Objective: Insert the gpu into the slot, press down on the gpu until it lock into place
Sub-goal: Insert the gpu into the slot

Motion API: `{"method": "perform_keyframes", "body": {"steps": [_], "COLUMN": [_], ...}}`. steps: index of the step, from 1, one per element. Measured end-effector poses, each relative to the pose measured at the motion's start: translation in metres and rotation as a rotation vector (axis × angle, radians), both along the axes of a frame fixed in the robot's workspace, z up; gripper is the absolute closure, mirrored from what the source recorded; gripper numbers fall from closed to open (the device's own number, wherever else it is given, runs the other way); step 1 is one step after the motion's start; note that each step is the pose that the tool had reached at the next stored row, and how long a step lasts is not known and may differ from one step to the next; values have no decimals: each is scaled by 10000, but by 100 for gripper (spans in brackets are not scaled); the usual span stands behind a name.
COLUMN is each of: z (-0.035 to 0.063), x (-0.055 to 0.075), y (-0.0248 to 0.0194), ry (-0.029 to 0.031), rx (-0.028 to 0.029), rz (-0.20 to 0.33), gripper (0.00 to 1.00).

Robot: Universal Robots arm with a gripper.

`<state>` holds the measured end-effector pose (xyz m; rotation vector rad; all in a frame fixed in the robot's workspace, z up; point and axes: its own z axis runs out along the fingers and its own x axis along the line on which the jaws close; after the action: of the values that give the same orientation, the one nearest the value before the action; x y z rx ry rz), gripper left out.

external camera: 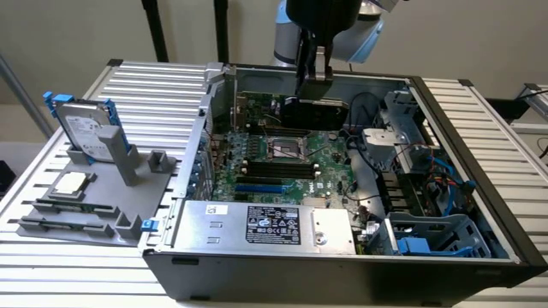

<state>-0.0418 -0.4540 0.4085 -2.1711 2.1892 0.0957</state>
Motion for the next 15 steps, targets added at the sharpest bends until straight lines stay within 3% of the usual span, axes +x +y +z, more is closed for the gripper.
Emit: {"method": "perform_keyframes", "body": {"steps": [8, 15], "z": [-140, -268], "x": [-138, -159], "y": [0, 0], "ry": [-15, -15], "rx": [-1, 0], "rz": [1, 1], "gripper": [74, 74]}}
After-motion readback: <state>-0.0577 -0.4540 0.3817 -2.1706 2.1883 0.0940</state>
